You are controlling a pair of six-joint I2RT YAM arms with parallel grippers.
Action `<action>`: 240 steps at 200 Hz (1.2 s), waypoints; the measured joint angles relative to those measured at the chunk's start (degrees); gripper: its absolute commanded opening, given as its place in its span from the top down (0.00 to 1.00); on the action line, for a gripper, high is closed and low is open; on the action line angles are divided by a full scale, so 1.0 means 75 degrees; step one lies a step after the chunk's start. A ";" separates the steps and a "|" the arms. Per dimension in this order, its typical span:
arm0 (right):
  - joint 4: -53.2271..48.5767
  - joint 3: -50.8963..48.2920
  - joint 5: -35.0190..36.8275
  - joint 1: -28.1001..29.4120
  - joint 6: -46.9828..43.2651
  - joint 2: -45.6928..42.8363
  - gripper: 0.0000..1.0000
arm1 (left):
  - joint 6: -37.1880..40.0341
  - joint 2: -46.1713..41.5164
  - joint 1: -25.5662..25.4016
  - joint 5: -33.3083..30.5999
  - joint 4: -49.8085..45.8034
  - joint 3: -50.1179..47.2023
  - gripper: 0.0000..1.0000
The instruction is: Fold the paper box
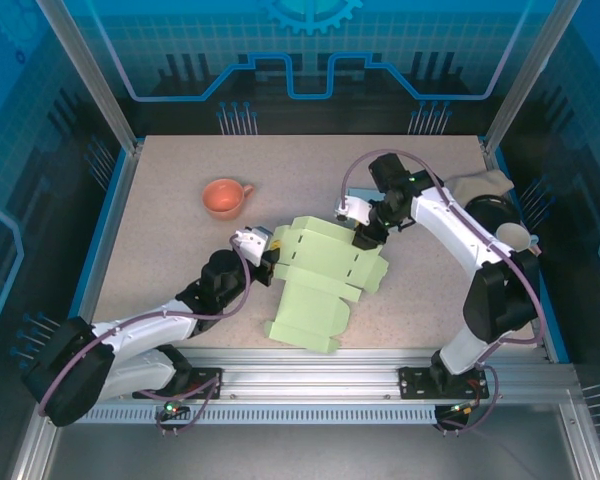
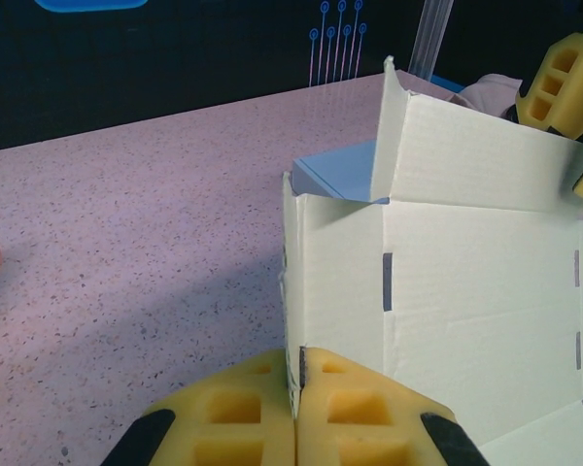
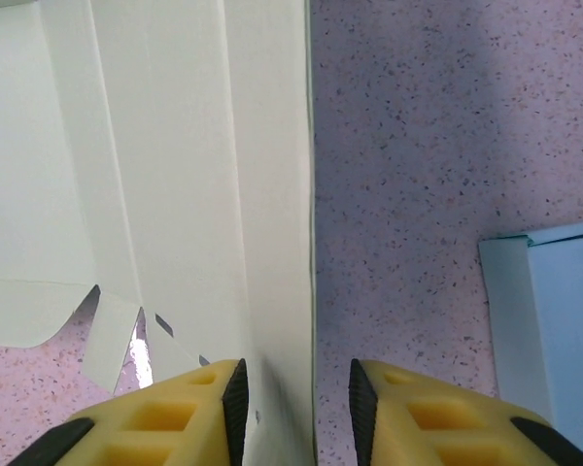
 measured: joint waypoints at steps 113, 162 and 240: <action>0.0455 -0.0254 0.1358 0.1282 0.0906 -0.0659 1.00 | -0.2060 -0.1207 0.0006 -0.1851 -0.2777 0.0968 0.66; 0.1113 -0.1346 0.2358 0.1594 0.1941 -0.1303 1.00 | -0.4943 -0.2495 0.0076 -0.1705 -0.5190 0.2130 0.46; 0.1460 -0.1670 0.2690 0.1944 0.2267 -0.1719 1.00 | -0.7137 -0.0329 -0.0090 -0.0297 -0.5132 0.2757 0.50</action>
